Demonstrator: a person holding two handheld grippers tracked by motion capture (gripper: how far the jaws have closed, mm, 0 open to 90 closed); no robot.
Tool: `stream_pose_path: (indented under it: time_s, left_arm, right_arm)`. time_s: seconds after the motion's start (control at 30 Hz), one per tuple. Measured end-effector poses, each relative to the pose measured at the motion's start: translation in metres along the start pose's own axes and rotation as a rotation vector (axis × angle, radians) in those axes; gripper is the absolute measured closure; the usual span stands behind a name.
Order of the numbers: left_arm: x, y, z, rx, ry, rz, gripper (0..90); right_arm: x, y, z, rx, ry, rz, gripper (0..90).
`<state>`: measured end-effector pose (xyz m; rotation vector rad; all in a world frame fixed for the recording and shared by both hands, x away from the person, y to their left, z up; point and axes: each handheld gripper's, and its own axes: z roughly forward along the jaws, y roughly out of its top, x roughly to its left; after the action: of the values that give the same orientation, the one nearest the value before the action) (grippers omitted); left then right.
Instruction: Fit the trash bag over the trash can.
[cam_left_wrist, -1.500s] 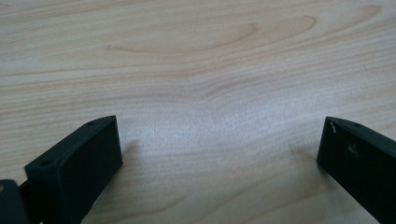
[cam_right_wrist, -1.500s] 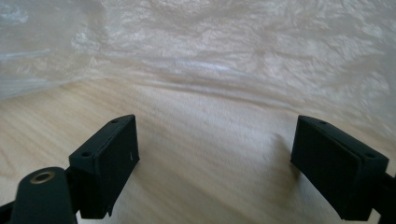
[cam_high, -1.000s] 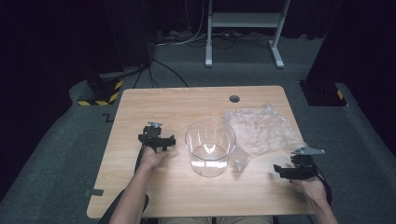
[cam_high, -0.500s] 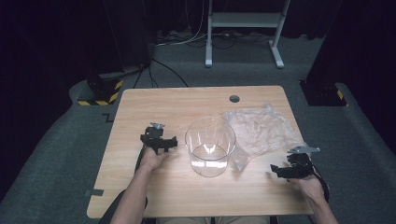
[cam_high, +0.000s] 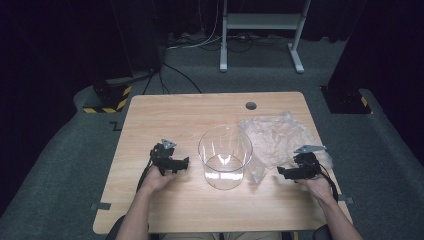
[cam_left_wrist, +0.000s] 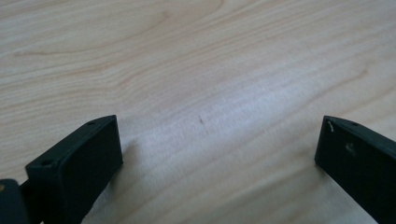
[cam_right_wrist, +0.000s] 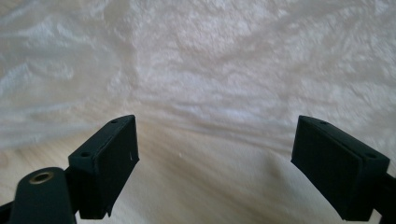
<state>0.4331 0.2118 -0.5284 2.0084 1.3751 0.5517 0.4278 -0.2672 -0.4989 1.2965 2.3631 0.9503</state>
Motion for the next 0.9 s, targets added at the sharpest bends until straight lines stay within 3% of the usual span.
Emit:
stream_pose_path:
  time_s: [0.6, 0.9]
  left_arm:
    - [-0.002, -0.025, -0.025, -0.001, -0.028, 0.037, 0.9]
    - [-0.002, -0.033, -0.032, -0.001, -0.031, 0.033, 1.0]
  right_arm:
    - [0.013, 0.045, 0.032, -0.036, 0.091, 0.005, 13.4]
    - [0.022, 0.062, 0.042, -0.055, 0.099, -0.011, 13.1]
